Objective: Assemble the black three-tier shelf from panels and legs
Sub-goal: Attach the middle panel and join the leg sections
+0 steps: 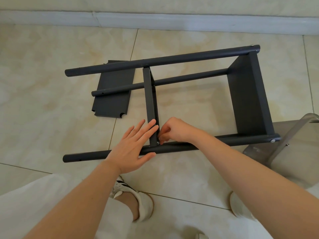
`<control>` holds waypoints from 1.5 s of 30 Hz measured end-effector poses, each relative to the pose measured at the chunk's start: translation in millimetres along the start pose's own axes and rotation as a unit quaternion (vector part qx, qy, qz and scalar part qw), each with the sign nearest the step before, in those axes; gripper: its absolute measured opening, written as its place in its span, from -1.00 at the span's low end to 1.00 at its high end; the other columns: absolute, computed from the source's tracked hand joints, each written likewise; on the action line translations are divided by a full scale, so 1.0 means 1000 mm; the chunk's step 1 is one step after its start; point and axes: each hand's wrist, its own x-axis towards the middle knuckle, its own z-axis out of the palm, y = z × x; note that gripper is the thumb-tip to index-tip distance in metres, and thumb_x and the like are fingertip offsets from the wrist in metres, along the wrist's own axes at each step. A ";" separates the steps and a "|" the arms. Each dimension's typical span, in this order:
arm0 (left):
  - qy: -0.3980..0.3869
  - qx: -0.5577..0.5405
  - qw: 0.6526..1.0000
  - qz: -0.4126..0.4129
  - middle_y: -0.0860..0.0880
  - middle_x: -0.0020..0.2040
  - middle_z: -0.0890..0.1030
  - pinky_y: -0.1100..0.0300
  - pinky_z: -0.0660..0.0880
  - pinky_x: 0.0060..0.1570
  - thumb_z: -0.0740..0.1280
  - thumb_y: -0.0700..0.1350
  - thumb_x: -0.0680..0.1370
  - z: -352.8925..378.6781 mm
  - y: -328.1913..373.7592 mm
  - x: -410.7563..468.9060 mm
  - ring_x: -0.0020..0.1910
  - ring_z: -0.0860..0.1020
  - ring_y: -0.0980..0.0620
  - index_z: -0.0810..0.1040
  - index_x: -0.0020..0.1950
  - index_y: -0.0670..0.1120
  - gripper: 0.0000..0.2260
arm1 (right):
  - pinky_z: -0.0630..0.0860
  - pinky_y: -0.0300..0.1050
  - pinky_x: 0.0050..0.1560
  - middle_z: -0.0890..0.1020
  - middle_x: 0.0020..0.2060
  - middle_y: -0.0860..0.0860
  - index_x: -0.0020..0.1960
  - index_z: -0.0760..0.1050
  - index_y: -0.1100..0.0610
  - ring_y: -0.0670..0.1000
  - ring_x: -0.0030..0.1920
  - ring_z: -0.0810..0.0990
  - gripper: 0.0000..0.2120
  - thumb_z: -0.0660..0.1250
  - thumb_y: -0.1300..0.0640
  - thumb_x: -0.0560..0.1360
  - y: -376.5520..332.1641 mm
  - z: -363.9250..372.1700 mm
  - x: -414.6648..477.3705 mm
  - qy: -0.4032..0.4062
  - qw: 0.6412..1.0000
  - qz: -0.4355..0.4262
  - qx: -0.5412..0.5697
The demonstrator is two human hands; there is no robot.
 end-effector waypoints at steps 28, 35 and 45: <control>0.028 0.033 0.999 0.012 0.14 0.67 -0.12 0.03 0.19 0.51 0.06 0.31 0.61 0.003 0.006 0.002 0.58 0.21 -0.04 -0.10 0.64 0.15 -0.34 | 0.58 -0.10 0.02 0.70 -0.25 -0.09 -0.11 0.71 0.11 -0.12 -0.12 0.64 -0.93 0.45 0.17 0.46 0.011 -0.008 0.028 -0.110 0.990 -0.017 0.090; 0.045 0.024 0.999 0.016 0.17 0.66 -0.13 0.05 0.33 0.41 0.08 0.31 0.61 0.005 0.005 0.001 0.48 0.35 -0.03 -0.05 0.64 0.13 -0.34 | 0.58 -0.06 0.17 0.73 -0.08 -0.02 0.02 0.69 0.13 -0.07 0.00 0.68 -0.85 0.37 0.14 0.54 0.012 -0.010 0.029 -0.149 0.983 0.019 0.108; 0.053 0.030 0.998 0.016 0.19 0.65 -0.16 0.05 0.41 0.34 0.07 0.32 0.60 0.005 0.005 0.001 0.36 0.46 0.00 -0.01 0.63 0.12 -0.35 | 0.52 -0.06 0.27 0.69 0.07 0.03 0.06 0.66 0.12 0.01 0.17 0.61 -0.84 0.38 0.09 0.54 0.010 -0.005 0.035 -0.195 0.967 0.094 0.132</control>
